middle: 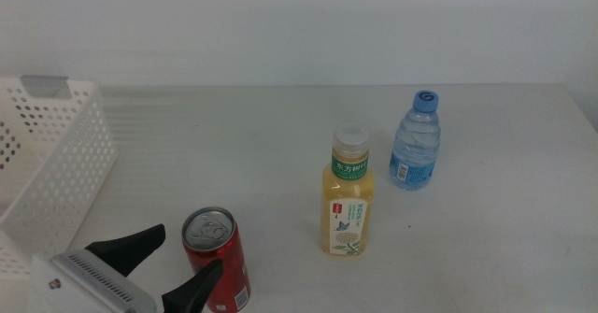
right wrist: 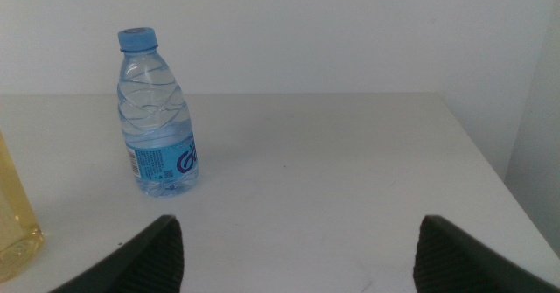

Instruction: Use arms to grab the bottles and put them into the dustbin to the left of the table.

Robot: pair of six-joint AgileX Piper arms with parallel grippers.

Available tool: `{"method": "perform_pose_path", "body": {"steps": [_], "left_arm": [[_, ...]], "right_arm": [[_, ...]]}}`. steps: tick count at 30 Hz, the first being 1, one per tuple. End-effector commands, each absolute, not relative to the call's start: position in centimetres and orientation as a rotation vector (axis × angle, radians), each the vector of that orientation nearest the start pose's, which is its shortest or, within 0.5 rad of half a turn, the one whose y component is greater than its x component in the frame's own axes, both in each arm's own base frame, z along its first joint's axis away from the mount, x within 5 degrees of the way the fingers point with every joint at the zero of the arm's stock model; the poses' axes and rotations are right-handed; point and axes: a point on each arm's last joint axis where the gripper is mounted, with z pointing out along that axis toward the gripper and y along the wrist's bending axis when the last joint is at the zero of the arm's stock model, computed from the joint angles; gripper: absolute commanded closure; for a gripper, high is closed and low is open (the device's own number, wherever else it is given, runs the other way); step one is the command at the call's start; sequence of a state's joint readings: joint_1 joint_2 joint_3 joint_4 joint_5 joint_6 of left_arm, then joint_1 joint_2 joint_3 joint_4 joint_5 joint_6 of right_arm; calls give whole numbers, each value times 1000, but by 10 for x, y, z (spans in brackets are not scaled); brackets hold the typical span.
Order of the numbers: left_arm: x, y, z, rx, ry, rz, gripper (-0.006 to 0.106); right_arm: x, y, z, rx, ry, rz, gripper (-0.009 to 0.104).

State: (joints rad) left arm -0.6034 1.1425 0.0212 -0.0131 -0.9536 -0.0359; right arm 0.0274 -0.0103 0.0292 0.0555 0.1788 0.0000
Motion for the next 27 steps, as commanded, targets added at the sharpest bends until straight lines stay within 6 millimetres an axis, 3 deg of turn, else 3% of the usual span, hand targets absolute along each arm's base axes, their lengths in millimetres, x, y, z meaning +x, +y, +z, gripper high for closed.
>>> {"method": "perform_pose_path", "body": {"steps": [1, 11, 17, 27], "left_arm": [[119, -80, 180, 417, 1584, -503, 10], [122, -87, 167, 491, 1644, -502, 12], [128, -93, 160, 476, 1608, -540, 12], [132, -96, 143, 467, 1711, -548, 12]], "right_arm": [[54, 1, 199, 9, 1570, 45, 23], [54, 1, 199, 9, 1570, 45, 23], [54, 1, 199, 9, 1570, 45, 23], [54, 1, 199, 9, 1570, 45, 23]]}}
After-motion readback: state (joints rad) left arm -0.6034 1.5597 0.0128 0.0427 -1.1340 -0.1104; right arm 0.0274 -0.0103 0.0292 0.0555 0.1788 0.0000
